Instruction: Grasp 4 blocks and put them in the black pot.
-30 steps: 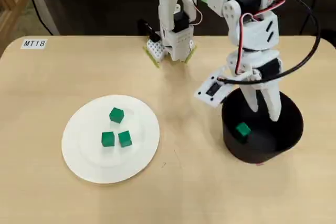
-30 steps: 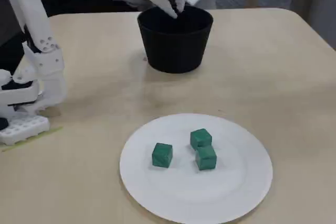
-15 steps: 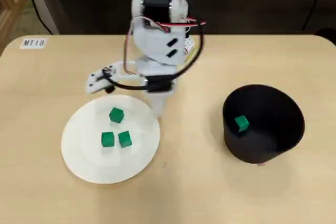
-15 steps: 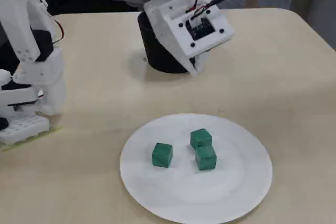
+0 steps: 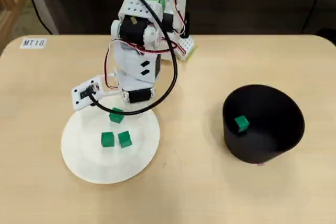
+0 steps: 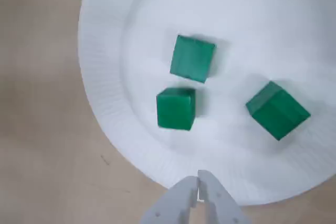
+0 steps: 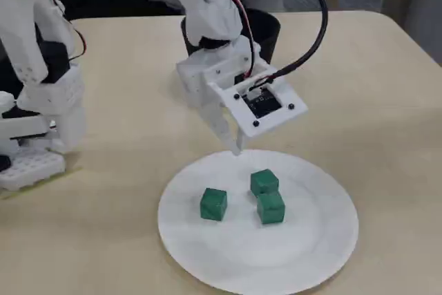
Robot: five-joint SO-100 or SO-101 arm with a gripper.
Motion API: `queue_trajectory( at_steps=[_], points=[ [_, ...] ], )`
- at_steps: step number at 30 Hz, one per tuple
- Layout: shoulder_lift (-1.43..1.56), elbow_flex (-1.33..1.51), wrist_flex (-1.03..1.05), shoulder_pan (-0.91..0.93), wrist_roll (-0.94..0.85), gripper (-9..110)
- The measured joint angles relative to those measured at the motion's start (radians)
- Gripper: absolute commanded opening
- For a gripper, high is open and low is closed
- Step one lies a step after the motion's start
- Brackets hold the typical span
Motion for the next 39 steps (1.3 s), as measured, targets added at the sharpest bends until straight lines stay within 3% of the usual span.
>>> queue_trajectory(
  at_steps=[9,17,27,39],
  points=[
    [0.235,0.281,-0.232,-0.005,0.012,-2],
    [0.273,0.448,-0.394,-0.074,0.035,-2],
    [0.199,0.459,-0.557,-0.008,0.124,-2],
    [0.051,0.347,-0.568,0.023,0.021,1]
  ],
)
